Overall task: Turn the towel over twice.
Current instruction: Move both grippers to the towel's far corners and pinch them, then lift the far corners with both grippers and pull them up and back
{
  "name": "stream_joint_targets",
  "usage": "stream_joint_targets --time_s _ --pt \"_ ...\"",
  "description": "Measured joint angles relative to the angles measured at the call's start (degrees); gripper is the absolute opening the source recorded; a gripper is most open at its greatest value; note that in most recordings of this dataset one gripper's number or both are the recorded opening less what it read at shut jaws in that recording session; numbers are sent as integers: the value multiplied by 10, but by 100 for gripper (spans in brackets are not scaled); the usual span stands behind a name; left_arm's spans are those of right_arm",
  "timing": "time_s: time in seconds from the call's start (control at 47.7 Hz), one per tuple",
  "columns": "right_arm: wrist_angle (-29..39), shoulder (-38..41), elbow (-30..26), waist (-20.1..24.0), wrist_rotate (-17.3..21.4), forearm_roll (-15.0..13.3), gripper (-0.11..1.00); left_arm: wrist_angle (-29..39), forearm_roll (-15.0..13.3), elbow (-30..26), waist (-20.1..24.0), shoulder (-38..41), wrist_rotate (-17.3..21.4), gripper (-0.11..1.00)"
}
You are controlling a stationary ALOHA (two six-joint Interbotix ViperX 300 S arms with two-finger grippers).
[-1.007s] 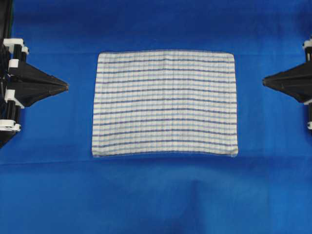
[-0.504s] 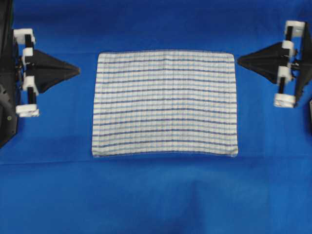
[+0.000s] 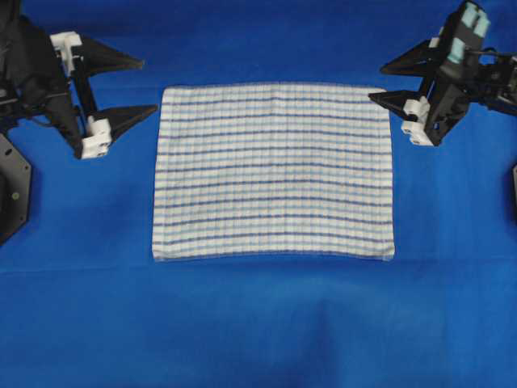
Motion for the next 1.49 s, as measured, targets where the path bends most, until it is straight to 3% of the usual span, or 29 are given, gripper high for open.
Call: stream_joint_targets --time_s 0.399,0.629,0.755,0.923,1.007,1.49 --pt "-32 126 -1 -43 -1 0 61 -132 1 -4 50 225 2 88" --pt "-45 168 -1 -54 -2 0 60 -149 0 -26 82 324 1 84" --pt "-46 177 -1 -55 -2 -1 50 -132 -2 -38 86 352 0 64" --pt "-47 177 -1 -55 -4 0 6 -104 -3 -47 88 356 1 19" --pt "-47 177 -1 -54 -4 0 5 -99 -3 -50 88 356 1 4" --pt "-57 177 -8 -66 -3 0 5 -92 -3 -58 97 336 0 3"
